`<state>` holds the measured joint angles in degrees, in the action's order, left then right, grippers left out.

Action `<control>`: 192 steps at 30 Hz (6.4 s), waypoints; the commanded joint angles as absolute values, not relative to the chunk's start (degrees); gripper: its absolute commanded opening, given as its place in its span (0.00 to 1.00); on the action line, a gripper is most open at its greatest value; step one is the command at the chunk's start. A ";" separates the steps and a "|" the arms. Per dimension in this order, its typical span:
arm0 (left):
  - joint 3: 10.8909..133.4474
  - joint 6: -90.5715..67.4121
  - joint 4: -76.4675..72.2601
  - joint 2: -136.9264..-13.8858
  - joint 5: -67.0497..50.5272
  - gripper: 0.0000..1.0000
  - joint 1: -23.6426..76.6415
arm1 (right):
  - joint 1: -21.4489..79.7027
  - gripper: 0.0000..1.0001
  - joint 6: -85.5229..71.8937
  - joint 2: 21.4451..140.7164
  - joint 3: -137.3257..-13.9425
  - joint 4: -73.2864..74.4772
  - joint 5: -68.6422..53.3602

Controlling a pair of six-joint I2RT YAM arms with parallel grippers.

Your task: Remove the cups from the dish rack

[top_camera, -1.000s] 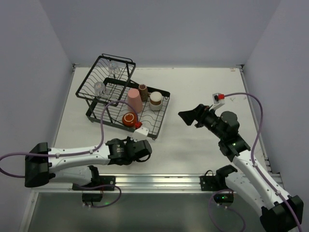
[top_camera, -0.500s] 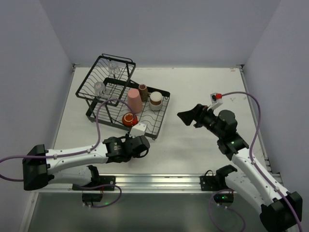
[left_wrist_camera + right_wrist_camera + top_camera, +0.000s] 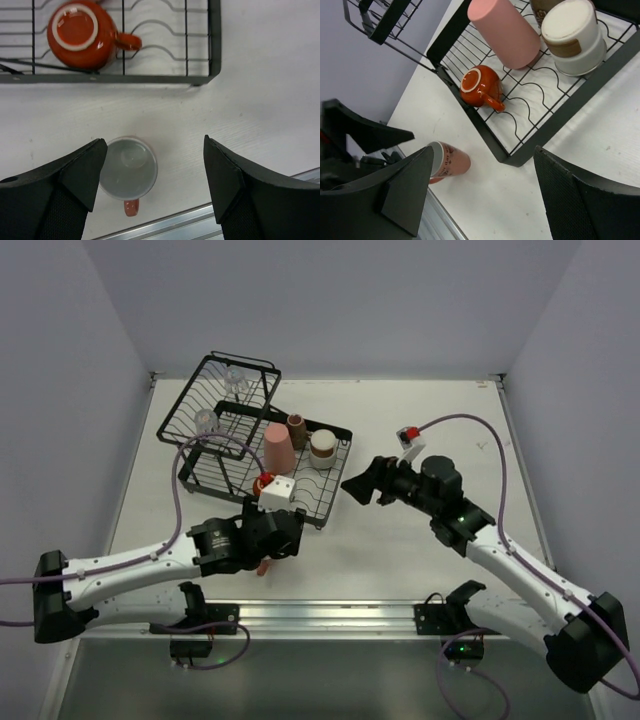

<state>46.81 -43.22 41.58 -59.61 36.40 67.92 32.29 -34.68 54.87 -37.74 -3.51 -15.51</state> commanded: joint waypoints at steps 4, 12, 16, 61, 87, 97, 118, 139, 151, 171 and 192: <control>57.03 -36.57 35.28 -52.75 45.53 0.92 67.68 | 37.00 0.81 -31.47 60.90 -43.94 -5.89 -10.55; 49.58 -26.73 17.68 -36.49 47.10 1.00 67.68 | 44.29 0.77 -30.50 73.36 -50.53 -9.30 -4.23; 47.55 -24.79 17.58 -32.61 49.13 1.00 67.68 | 45.88 0.76 -27.88 80.40 -53.51 -10.99 -4.04; 79.19 -19.60 5.63 -102.30 28.82 1.00 46.41 | 21.62 0.51 -27.33 51.94 -39.73 2.99 3.17; 83.23 -17.84 4.04 -112.14 28.13 1.00 40.87 | 21.53 0.52 -27.86 49.48 -38.23 0.70 -1.84; 81.91 -17.58 1.06 -111.71 24.53 0.77 40.25 | 21.62 0.52 -27.86 49.31 -38.23 0.35 -2.46; 75.33 -19.50 -3.77 -85.71 17.69 0.60 43.51 | 21.62 0.75 -50.79 49.04 -32.08 -23.01 -21.70; 58.71 -45.17 -21.53 -69.26 -10.54 0.60 43.51 | 21.71 0.65 -63.20 48.43 -33.05 -42.01 -32.43; 59.32 -43.78 -19.96 -68.91 -11.25 1.00 43.51 | 21.71 0.02 -56.35 46.32 -37.33 -30.08 -28.21; 57.85 -10.46 21.27 -40.19 18.45 1.00 43.50 | 19.25 0.00 -12.23 91.38 -93.32 40.93 6.23; 46.41 -10.90 16.70 -31.64 18.10 1.00 43.42 | 18.37 0.00 -2.02 134.64 -133.51 60.12 13.53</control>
